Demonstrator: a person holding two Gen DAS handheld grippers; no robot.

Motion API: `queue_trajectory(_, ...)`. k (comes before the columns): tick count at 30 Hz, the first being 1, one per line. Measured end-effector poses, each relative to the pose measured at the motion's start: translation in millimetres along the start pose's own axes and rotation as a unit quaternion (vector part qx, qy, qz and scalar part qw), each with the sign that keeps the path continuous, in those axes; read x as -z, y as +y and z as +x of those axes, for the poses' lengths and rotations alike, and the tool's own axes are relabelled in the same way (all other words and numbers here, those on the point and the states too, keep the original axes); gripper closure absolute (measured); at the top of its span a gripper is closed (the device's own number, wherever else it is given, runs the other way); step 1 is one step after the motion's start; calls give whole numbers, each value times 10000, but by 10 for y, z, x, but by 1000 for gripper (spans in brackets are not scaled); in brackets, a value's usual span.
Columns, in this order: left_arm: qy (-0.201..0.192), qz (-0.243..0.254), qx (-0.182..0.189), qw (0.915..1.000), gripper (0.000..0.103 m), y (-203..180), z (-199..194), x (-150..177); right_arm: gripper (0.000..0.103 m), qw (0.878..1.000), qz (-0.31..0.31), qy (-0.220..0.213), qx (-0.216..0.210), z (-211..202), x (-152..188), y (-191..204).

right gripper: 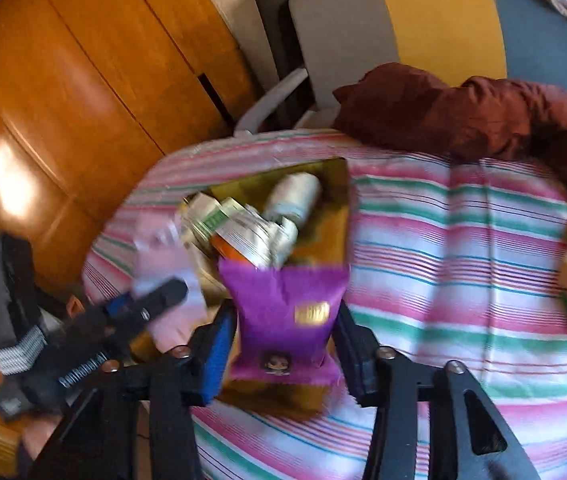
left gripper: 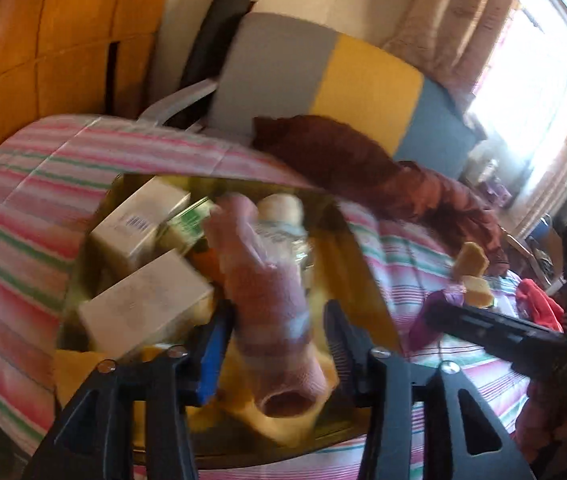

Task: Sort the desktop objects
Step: 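Carry pink sock and purple packet to the gold tray and open both tools, then move both open tools back from the tray toward the item pile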

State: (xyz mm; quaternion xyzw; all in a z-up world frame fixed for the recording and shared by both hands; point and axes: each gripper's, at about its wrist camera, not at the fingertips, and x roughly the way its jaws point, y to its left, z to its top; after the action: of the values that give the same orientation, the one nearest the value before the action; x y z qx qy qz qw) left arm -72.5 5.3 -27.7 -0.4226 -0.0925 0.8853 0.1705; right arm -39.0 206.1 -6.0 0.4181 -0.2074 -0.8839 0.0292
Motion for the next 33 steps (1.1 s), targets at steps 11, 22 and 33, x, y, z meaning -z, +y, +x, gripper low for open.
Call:
queue_trajectory(11,185,30,-356,9992,56,149,85,327,48,9996,-80,235,121,121,229,100)
queue_trajectory(22,-119,269,-552,9980,54,-1,-233,320,37,9983,-316,201,442,12,474,117)
queue_trajectory(33,-338,736,-719,9941,54,-291,-466,304,35,9971,-410,104,628,-91,595,120)
